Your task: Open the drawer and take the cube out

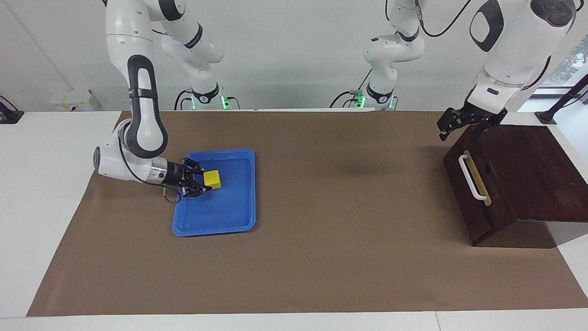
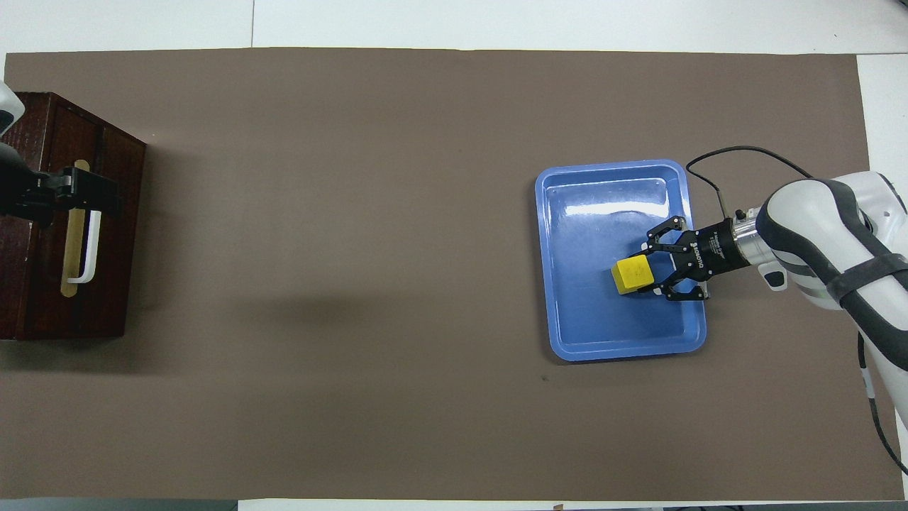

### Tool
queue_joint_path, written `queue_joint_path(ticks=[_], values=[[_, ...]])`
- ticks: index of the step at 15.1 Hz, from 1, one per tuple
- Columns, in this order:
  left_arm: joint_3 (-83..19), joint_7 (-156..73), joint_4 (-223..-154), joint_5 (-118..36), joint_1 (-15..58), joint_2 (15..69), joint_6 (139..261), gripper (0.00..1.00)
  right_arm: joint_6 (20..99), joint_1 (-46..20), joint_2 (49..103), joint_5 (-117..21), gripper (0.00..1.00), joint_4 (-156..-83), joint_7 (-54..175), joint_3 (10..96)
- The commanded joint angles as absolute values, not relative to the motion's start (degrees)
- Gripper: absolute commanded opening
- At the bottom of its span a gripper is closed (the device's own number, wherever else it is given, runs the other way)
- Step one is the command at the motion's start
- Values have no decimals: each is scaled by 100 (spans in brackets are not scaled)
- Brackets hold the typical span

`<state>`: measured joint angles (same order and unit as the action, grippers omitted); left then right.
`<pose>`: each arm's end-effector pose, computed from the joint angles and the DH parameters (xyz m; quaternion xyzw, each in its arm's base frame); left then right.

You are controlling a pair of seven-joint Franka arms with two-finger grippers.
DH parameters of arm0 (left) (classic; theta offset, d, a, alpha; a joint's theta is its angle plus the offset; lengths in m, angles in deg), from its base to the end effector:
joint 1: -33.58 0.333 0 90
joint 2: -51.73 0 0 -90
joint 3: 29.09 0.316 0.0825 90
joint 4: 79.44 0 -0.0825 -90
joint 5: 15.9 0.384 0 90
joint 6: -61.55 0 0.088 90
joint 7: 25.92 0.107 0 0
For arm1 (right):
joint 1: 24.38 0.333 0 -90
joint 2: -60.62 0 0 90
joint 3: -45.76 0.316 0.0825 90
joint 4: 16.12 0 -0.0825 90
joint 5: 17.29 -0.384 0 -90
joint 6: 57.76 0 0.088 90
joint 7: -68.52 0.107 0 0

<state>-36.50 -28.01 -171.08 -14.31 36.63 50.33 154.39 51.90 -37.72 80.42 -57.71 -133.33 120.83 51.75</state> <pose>0.5642 -0.0393 0.6017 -0.9997 0.0205 0.0009 0.0124 0.5500 -0.0251 0.2565 -0.6924 0.6142 0.3233 0.1969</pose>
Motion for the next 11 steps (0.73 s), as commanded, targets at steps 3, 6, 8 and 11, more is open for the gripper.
queue_joint_path(ticks=[3,6,8,11], values=[[-3709,-2662,-17225,-1485,3666,5173,15339,100,5219,-3792,7750,-5833,100,-13364,12486,5218],[-3709,-2679,-17522,-1485,3675,5356,15250,100,4676,-3661,7487,-5606,100,-12864,12706,5218],[-3709,-2688,-17498,-1476,3640,5340,15304,100,4473,-3625,7241,-4958,100,-12591,12610,5262],[-3718,-2627,-17383,-1476,3648,5305,15260,100,4026,-3493,7038,-4227,100,-12056,11691,5280]])
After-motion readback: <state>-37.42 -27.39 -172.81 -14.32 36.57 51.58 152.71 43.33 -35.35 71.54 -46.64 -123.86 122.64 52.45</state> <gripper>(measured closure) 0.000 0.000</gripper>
